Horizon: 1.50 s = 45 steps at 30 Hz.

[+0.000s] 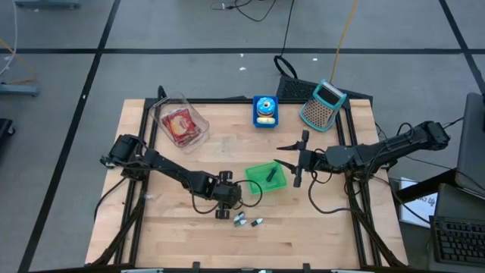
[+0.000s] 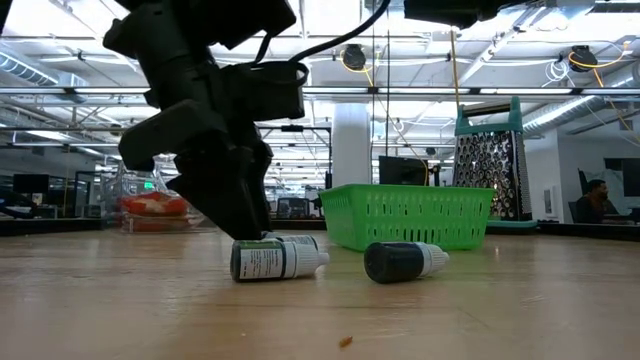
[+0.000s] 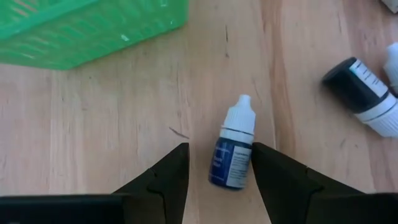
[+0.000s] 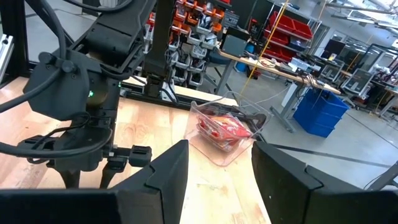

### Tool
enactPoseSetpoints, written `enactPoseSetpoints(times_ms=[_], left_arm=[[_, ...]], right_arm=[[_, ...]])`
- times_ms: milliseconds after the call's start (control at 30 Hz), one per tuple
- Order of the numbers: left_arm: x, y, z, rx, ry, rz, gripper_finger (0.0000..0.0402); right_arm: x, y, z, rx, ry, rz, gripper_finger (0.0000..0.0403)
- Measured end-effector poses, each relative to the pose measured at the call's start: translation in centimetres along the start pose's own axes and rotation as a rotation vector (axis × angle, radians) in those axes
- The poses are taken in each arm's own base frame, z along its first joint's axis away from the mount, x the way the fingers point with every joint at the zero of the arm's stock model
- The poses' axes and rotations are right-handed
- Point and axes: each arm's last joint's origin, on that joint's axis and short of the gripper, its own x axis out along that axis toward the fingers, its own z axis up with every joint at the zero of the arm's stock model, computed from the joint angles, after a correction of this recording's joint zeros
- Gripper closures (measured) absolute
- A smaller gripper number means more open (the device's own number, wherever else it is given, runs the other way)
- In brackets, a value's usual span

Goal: Pick & Place Food Item
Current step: Put the top violet food coloring bottle into the green bin

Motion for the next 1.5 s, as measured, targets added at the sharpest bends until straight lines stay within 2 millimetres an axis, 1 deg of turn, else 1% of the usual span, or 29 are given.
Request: enactPoseSetpoints(times_ms=[267,433,767,900,1033,1233,1500], left_arm=[[0.0,0.0,-0.1,0.003,0.007,-0.002,0.0227],[0.0,-0.1,-0.1,0.004,0.015,-0.048,0.0227],[0.2,-0.2,0.0,0.002,0.008,-0.051,0.0227],[0.6,-0.2,0.4,-0.036,-0.049,-0.020,0.0227],[0.5,-0.2,0.9,-0.024,-0.097,-0.005,0.0227],[1.0,-0.2,0.4,-0.008,-0.052,-0.007,0.0227],[1.1,-0.3,0.4,-0.006,-0.051,-0.022,0.0227]], right_arm=[[0.0,0.0,0.0,0.002,0.000,0.000,0.0238],[0.0,0.0,0.0,0.002,0.000,0.000,0.0238],[0.0,0.0,0.0,0.002,0.000,0.000,0.0238],[0.0,0.0,0.0,0.001,0.000,0.000,0.0238],[0.0,0.0,0.0,0.002,0.001,0.000,0.0238],[0.0,0.0,0.0,0.002,0.001,0.000,0.0238],[0.0,0.0,0.0,0.001,0.001,0.000,0.0238]])
